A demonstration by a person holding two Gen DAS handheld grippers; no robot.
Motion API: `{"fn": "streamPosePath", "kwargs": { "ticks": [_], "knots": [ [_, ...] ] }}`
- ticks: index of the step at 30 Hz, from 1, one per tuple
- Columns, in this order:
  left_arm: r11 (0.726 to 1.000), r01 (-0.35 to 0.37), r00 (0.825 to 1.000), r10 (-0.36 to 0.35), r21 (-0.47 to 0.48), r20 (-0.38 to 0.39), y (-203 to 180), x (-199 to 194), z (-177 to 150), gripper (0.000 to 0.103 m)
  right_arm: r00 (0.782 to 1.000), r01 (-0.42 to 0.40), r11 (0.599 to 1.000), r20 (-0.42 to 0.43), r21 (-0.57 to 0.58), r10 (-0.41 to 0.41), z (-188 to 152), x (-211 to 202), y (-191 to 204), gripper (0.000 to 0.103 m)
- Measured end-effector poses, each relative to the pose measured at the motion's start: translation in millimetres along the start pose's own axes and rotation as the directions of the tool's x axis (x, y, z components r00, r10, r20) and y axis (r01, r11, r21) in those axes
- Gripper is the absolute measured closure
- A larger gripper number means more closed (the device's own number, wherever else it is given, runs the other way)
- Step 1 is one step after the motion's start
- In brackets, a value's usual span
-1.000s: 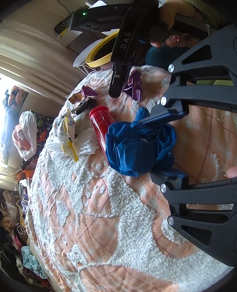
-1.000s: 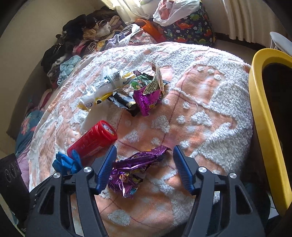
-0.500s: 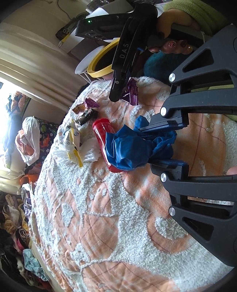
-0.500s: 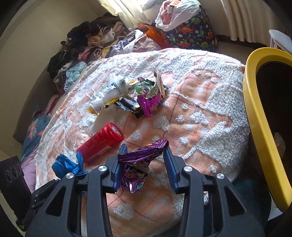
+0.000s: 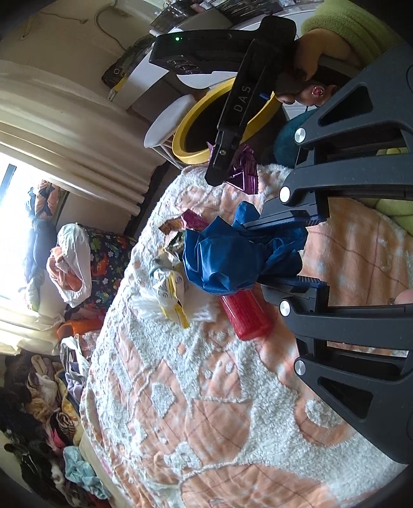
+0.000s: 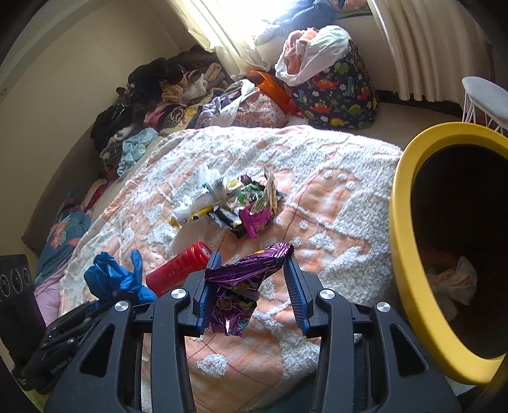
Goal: Collect trash
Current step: 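Grasp the blue cloth with the left gripper while the right gripper grasps the purple wrapper, then carry the blue cloth and purple wrapper over the yellow bin with both grippers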
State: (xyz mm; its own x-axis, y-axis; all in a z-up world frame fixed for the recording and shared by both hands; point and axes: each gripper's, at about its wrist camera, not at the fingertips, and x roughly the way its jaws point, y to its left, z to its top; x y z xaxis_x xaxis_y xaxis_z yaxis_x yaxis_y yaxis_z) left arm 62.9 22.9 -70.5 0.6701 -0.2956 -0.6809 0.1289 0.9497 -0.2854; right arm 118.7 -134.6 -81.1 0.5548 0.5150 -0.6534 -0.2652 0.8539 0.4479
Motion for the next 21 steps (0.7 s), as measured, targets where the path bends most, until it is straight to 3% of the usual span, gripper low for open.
{"fn": "streamPosePath", "kwargs": {
  "ticks": [21],
  "knots": [
    [0.997,0.052,0.998,-0.053,0.049,0.032,-39.7,3.8,16.8,0.085,0.991,0.032,0.999,0.133,0.017,-0.034,16.7,-47.7,-21.1,0.064]
  ]
}}
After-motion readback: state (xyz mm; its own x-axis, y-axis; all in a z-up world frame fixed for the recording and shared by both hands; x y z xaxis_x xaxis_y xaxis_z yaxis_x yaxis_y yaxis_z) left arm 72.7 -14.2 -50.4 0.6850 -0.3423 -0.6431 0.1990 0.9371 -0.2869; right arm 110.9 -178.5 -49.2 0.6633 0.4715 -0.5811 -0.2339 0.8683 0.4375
